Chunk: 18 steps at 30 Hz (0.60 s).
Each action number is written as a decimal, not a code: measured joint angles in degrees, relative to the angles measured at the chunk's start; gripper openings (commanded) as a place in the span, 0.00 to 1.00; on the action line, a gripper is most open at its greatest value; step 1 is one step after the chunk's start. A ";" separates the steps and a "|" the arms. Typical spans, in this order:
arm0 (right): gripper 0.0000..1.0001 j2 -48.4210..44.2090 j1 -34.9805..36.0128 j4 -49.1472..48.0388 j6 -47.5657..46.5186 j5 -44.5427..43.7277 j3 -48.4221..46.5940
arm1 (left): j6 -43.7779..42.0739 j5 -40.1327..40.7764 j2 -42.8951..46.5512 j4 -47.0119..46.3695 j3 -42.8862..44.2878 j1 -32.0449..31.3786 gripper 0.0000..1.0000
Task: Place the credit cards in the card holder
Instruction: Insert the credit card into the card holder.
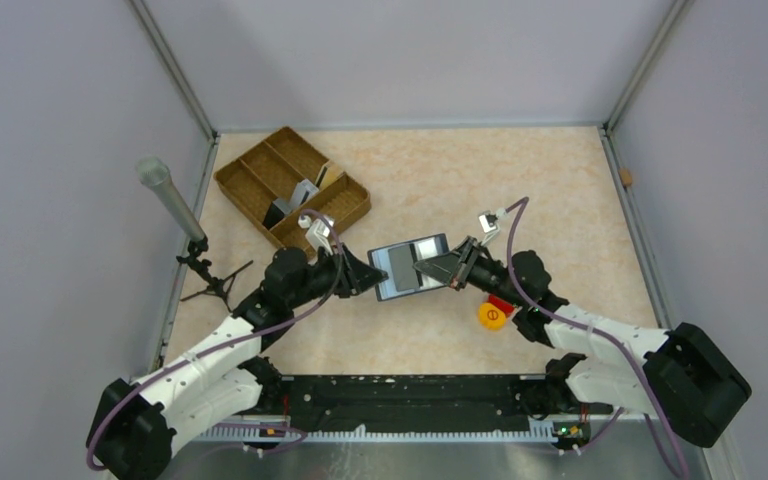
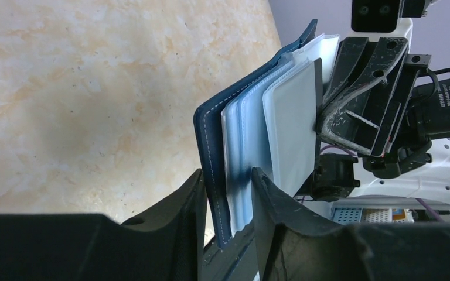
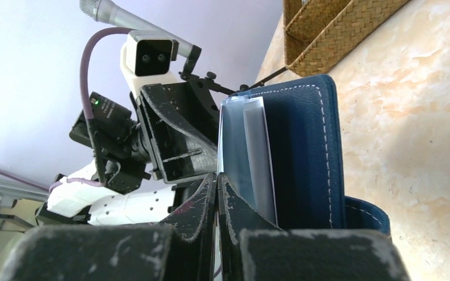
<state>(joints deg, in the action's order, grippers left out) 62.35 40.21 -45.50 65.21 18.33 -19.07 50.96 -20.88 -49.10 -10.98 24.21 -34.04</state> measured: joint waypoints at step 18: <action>0.04 8.24 -0.26 -3.21 -0.04 1.70 0.70 | 2.27 -2.03 -0.02 -4.39 -1.75 0.11 0.00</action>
<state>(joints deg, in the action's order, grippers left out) 70.59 39.94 -48.71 65.17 20.03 -18.37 53.23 -22.92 -49.12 -15.38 22.46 -33.93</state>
